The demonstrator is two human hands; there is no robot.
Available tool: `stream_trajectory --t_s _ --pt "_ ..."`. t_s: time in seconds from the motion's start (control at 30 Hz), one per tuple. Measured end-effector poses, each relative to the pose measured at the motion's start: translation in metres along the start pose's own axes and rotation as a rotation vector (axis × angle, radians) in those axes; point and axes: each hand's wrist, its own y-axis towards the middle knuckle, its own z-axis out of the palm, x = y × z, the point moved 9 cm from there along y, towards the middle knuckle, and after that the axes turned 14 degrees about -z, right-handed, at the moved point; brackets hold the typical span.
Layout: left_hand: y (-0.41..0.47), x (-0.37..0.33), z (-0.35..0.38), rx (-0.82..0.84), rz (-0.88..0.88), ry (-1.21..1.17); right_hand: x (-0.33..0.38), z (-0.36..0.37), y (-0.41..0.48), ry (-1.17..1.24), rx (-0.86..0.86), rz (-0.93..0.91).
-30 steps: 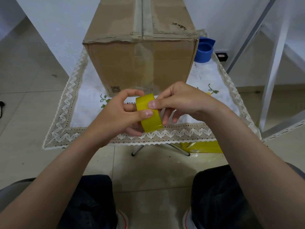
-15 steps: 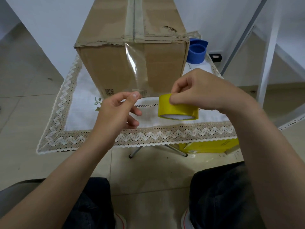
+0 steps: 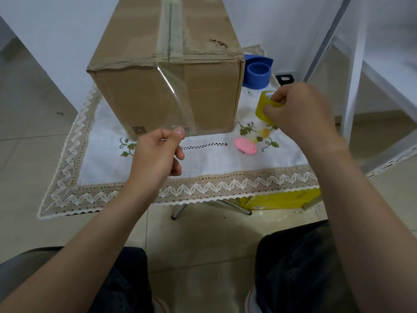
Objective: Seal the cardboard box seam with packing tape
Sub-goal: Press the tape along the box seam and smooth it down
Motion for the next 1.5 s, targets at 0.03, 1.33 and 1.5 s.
stream_trajectory --t_s 0.03,1.33,1.5 --pt "0.001 0.0 0.0 -0.001 0.005 0.003 -0.006 0.004 0.001 -0.004 -0.019 -0.007" --pt "0.048 0.007 -0.009 0.007 0.169 0.012 0.178 0.018 0.062 0.086 -0.14 -0.717" --pt "0.048 0.004 -0.011 -0.008 0.182 0.012 0.177 0.018 0.072 0.108 -0.142 -0.644"
